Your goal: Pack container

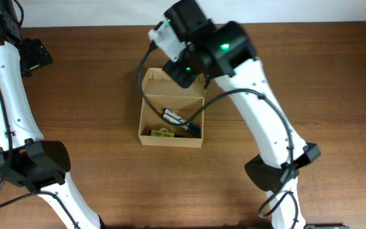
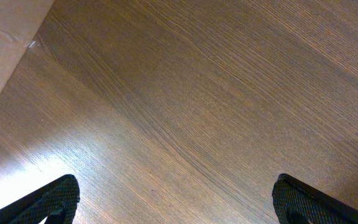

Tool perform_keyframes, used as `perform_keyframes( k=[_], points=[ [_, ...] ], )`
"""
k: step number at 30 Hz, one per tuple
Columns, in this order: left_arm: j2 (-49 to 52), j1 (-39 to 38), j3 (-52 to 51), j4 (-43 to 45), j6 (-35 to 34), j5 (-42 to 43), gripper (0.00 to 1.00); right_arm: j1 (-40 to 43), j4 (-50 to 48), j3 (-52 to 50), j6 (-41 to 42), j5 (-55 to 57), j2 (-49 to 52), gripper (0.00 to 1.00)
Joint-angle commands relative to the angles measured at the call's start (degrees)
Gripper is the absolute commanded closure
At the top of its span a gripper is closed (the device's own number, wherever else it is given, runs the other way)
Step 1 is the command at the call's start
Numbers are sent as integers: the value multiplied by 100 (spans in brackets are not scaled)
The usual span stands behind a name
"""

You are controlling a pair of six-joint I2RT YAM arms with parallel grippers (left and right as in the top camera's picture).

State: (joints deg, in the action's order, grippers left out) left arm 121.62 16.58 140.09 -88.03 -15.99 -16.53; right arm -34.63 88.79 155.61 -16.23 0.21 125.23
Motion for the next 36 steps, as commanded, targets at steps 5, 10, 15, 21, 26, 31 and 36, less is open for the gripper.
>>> perform_keyframes(
  k=[5,10,15,21,26,31,36],
  points=[
    [42,9,-31,-2,66,-17,0,1493,-149,-750,372,363,-1062,51],
    [42,9,-31,-2,66,-17,0,2649,-1047,-2745,549,52,-2155,51],
    [42,9,-31,-2,66,-17,0,3327,-1381,-5086,1075,-85,-2361,51],
    [42,9,-31,-2,66,-17,0,3484,-2492,-7294,1054,-328,-2361,51],
    [42,9,-31,-2,66,-17,0,3508,-3543,-8671,1104,-474,-2361,44],
    [42,9,-31,-2,66,-17,0,3508,-4153,-9318,1338,-483,-2361,45],
    [42,9,-31,-2,66,-17,0,3504,-4291,-9468,1377,-472,-2361,47]
  ],
)
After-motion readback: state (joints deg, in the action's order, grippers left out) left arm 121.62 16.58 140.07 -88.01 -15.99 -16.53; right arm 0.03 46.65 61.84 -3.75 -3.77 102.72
